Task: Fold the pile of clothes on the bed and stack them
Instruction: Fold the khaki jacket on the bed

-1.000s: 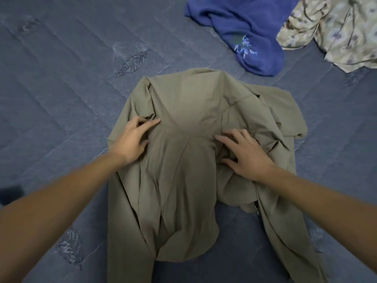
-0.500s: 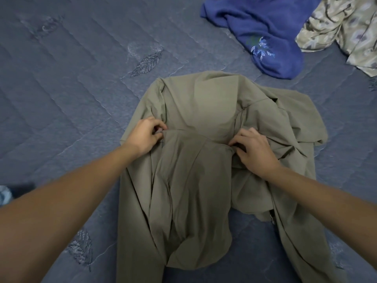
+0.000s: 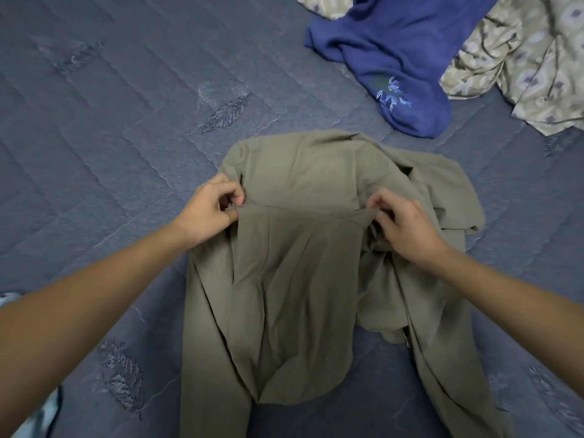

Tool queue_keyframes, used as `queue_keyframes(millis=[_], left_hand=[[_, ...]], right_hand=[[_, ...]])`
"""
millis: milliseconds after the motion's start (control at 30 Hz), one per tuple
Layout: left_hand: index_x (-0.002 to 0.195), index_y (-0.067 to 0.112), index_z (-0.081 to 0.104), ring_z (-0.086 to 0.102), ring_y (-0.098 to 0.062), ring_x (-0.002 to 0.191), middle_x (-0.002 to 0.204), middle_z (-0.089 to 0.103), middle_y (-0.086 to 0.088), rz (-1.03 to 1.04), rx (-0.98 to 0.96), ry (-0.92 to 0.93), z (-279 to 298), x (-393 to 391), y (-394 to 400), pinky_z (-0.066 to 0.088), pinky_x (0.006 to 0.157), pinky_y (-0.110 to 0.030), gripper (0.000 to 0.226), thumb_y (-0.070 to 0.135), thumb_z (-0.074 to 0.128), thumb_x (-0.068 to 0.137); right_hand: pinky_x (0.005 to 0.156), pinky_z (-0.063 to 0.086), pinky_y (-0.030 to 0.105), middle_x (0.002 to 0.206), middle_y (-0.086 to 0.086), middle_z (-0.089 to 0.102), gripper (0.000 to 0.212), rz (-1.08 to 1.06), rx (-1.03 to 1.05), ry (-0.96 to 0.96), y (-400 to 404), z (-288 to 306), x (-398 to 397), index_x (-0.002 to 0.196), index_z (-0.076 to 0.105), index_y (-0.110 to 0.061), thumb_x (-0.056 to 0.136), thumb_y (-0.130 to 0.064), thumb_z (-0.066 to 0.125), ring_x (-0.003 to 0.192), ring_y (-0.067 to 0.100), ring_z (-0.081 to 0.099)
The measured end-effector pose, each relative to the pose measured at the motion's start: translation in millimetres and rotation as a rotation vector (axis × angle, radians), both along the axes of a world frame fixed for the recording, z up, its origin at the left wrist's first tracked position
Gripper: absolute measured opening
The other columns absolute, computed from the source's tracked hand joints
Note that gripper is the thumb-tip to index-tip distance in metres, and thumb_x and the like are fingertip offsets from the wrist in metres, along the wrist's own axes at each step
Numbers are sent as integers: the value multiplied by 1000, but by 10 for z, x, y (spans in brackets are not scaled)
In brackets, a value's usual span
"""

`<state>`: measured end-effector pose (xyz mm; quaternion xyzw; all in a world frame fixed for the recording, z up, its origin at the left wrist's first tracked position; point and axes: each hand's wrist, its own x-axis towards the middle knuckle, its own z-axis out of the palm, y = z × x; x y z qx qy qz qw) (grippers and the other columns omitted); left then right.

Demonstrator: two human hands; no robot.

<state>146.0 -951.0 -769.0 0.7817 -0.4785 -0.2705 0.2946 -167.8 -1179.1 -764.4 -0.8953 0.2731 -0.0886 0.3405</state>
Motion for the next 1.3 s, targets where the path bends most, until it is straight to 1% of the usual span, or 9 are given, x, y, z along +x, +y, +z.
queue_keyframes(millis=[133, 233, 367, 467, 633, 833, 1000, 1167, 1300], left_hand=[[82, 1, 62, 50, -20, 85, 95, 53, -16, -37, -13, 17, 703, 7, -69, 38, 78, -16, 19, -14, 74, 81], [80, -2, 57, 46, -17, 83, 92, 51, -17, -86, -5, 16, 1315, -27, -159, 34, 70, -9, 20, -16, 71, 81], [77, 3, 46, 39, -9, 68, 79, 49, -14, -81, 12, 72, 2067, -49, -226, 33, 62, -26, 27, -16, 64, 82], [81, 3, 43, 42, -12, 72, 78, 48, -5, -21, -56, 101, 2589, -56, -245, 35, 70, -34, 26, -15, 60, 88], [86, 11, 41, 36, -13, 69, 72, 41, 0, 95, -216, 94, 3497, -179, -226, 31, 66, -33, 30, -17, 51, 89], [90, 13, 41, 27, -11, 64, 72, 34, -8, 187, -369, 45, 4629, -399, -121, 25, 57, -28, 27, -13, 47, 96], [93, 15, 41, 24, -13, 62, 69, 33, -6, 185, -455, -8, 5461, -517, 17, 22, 51, -25, 23, -7, 43, 100], [93, 23, 46, 22, -15, 58, 59, 28, 4, 155, -510, -60, 6131, -545, 122, 20, 52, -28, 25, 0, 49, 101], [92, 17, 66, 41, -15, 60, 59, 52, -5, 175, -539, -66, 6505, -655, 211, 32, 58, -29, 12, 8, 64, 100]], right_hand=[[80, 53, 39, 89, 0, 69, 23, -68, -24, -55, -169, 598, 21, 99, 59, -18, 94, 4, 56, 87, 23, 68], [79, 51, 34, 81, 5, 68, 18, -92, -8, -109, -290, 1198, 76, 95, 60, -17, 94, 1, 57, 79, 26, 66], [72, 47, 26, 80, -6, 71, 18, -77, -27, -151, -445, 2034, 89, 90, 69, -20, 99, -8, 59, 74, 12, 63], [74, 44, 24, 81, -8, 68, 19, -54, -52, -188, -528, 2644, 61, 89, 67, -16, 103, -8, 56, 77, 6, 59], [68, 37, 19, 77, -3, 53, 21, -54, -46, -268, -522, 3573, 56, 88, 54, -9, 107, -4, 46, 72, 4, 47], [76, 38, 24, 86, 8, 55, 23, -56, -1, -304, -397, 4626, -41, 90, 55, -1, 107, 2, 40, 80, 12, 47], [72, 35, 28, 81, 3, 54, 17, -5, 133, -265, -346, 5446, -227, 89, 60, 0, 102, 5, 51, 78, 10, 46], [75, 43, 14, 86, -6, 69, 12, 103, 38, -168, -326, 6163, -455, 92, 72, -16, 87, -8, 81, 79, 1, 59], [71, 41, 24, 78, -1, 66, 18, 100, -94, -191, -347, 6408, -536, 80, 72, -16, 90, -1, 73, 73, 9, 56]])
